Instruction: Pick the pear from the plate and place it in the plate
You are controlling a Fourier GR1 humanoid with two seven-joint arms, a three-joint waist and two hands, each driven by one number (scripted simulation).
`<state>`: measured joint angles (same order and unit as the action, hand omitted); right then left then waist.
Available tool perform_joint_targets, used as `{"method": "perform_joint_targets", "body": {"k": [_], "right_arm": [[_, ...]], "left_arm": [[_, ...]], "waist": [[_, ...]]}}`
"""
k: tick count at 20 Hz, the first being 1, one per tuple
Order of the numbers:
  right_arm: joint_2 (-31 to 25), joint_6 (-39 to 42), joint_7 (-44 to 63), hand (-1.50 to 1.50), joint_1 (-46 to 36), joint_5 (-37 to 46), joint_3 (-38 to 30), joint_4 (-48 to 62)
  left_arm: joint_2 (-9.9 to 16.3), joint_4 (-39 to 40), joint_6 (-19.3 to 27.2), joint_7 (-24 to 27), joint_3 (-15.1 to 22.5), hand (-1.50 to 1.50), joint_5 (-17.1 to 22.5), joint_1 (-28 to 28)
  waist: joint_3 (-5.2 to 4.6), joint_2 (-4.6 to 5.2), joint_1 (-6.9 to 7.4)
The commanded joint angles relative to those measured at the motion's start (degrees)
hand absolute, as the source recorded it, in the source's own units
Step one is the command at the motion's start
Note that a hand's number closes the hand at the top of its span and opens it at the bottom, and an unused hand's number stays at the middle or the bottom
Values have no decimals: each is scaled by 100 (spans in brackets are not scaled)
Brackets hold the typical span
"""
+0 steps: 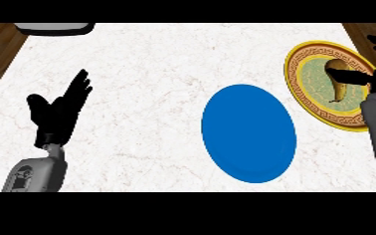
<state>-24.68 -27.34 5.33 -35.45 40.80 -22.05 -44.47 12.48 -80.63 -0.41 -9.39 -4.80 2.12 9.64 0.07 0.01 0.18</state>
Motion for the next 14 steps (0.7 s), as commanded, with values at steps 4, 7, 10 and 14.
{"method": "perform_joint_targets", "body": {"k": [4, 7, 10, 14], "right_arm": [[319, 58, -1082, -150, -124, -1172, -368, -1046], [735, 143, -541, -150, 50, -1629, -515, -1635], [421, 1081, 14, -150, 58, -2326, -831, -1773], [650, 1365, -104, -150, 572, -2921, -895, -2241]], "left_arm": [[-124, 252, 37, 308, 19, 0, -90, -105], [-60, -65, 53, -82, -26, 0, -14, -85], [-10, -236, 39, -59, -66, 0, -2, -272], [119, 20, -139, -188, -204, 0, 123, 162]], "waist": [[-5, -10, -48], [-6, -34, -61], [-6, -47, -57], [-7, -12, -56]]}}
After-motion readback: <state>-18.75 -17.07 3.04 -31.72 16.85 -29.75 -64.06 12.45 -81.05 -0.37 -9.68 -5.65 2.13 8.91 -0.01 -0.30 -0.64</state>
